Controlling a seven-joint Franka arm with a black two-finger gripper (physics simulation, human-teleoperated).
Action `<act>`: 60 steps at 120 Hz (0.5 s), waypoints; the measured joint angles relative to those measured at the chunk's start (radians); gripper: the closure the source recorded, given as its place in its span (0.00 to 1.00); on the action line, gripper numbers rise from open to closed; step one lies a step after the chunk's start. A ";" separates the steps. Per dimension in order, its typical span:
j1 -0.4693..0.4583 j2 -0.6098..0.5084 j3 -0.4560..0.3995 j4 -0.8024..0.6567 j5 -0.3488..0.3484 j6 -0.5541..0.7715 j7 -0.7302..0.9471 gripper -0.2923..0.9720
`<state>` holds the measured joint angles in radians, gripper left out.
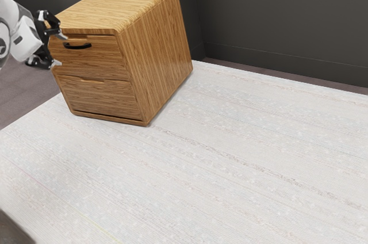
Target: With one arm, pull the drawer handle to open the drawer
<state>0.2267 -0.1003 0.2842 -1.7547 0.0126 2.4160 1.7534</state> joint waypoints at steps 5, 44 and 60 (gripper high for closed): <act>0.000 0.002 -0.001 0.003 -0.001 0.005 -0.001 0.45; -0.007 0.095 -0.005 0.118 -0.026 0.024 -0.005 0.57; -0.019 0.110 0.001 0.126 -0.033 0.026 -0.006 0.54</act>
<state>0.2073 0.0099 0.2850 -1.6288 -0.0208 2.4416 1.7472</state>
